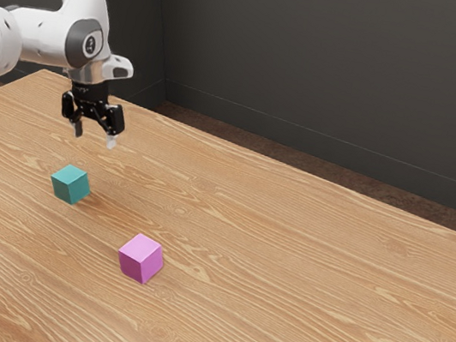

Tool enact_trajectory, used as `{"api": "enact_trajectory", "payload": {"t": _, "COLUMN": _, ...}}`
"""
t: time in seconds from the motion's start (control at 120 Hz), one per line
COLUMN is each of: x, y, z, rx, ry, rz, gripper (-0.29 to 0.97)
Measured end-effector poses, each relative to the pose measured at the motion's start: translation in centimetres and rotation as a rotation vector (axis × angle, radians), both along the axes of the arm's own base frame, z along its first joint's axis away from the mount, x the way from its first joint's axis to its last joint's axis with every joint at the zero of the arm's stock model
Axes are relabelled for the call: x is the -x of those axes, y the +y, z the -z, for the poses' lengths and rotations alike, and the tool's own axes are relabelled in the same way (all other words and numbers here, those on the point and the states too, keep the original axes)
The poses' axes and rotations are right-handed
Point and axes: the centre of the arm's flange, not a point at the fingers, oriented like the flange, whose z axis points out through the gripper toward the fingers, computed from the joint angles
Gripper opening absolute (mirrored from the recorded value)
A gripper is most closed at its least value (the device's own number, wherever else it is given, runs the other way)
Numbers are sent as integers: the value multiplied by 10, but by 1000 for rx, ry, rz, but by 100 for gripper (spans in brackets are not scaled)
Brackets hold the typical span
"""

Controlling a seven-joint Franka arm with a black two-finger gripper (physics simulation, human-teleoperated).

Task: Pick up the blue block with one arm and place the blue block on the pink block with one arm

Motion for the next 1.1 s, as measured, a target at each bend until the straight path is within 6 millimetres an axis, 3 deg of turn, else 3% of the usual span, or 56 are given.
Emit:
{"api": "enact_trajectory", "payload": {"t": 0.125, "x": 3, "y": 36, "z": 22, "rx": 25, "ry": -2, "rz": 35, "gripper": 68}}
{"api": "enact_trajectory", "payload": {"t": 0.358, "x": -7, "y": 58, "z": 61, "rx": 7, "ry": 17, "rz": 183, "gripper": 68}}
{"api": "enact_trajectory", "payload": {"t": 0.475, "x": -5, "y": 72, "z": 67, "rx": -2, "ry": 11, "rz": 237, "gripper": 68}}
{"api": "enact_trajectory", "payload": {"t": 0.658, "x": 1, "y": 107, "z": 92, "rx": 1, "ry": 17, "rz": 279, "gripper": 68}}
{"api": "enact_trajectory", "payload": {"t": 0.883, "x": -14, "y": 87, "z": 102, "rx": 27, "ry": 1, "rz": 382, "gripper": 68}}
{"api": "enact_trajectory", "payload": {"t": 1.1, "x": 9, "y": 87, "z": 106, "rx": 43, "ry": -2, "rz": 380, "gripper": 68}}
